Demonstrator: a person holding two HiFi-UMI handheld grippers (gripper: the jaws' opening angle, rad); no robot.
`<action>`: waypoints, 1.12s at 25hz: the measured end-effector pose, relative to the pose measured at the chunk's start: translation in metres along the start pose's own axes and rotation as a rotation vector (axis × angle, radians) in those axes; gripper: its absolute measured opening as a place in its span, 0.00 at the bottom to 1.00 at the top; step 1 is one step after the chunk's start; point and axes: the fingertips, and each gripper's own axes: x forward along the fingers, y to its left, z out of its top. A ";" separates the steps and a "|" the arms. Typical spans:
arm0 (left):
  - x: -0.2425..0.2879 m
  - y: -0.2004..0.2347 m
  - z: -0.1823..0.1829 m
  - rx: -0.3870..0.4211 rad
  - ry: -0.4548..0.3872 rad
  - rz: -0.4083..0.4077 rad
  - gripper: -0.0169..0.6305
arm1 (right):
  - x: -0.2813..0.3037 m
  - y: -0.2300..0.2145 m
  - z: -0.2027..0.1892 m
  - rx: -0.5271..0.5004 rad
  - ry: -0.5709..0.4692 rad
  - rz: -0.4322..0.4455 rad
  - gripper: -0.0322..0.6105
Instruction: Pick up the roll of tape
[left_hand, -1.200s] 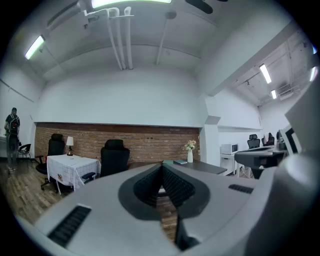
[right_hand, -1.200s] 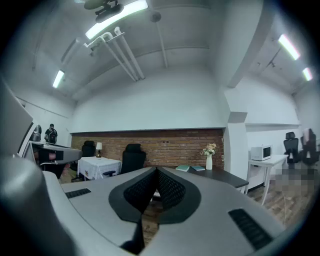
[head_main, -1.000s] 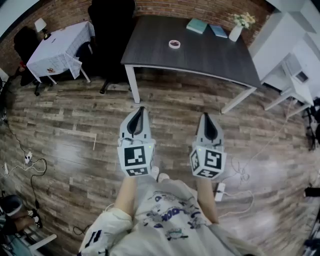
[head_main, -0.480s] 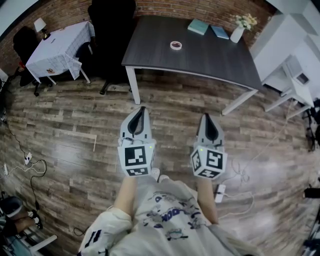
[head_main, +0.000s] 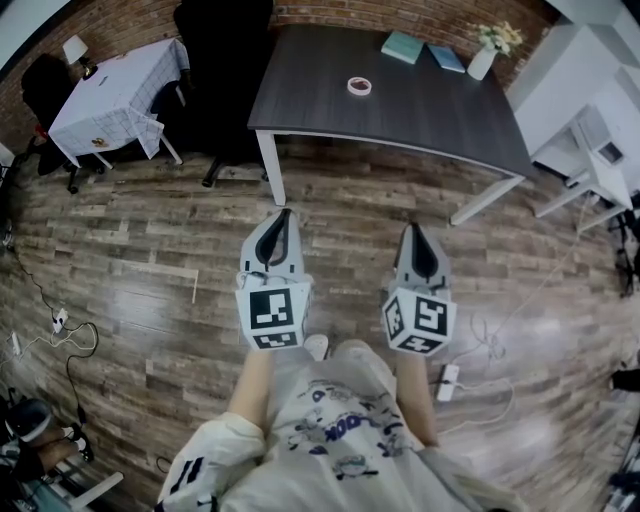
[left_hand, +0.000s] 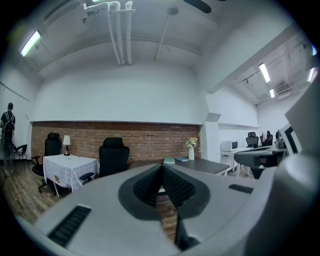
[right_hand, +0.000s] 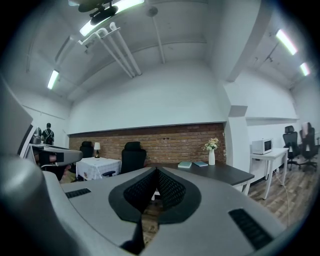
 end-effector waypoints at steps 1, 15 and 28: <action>0.002 0.003 -0.002 -0.001 0.004 -0.001 0.03 | 0.001 0.002 -0.001 -0.004 0.002 0.000 0.05; 0.076 0.007 -0.013 -0.009 0.039 -0.007 0.03 | 0.068 -0.022 -0.012 0.000 0.034 -0.013 0.05; 0.218 0.028 0.013 -0.013 0.040 0.061 0.03 | 0.227 -0.057 0.015 -0.004 0.022 0.066 0.05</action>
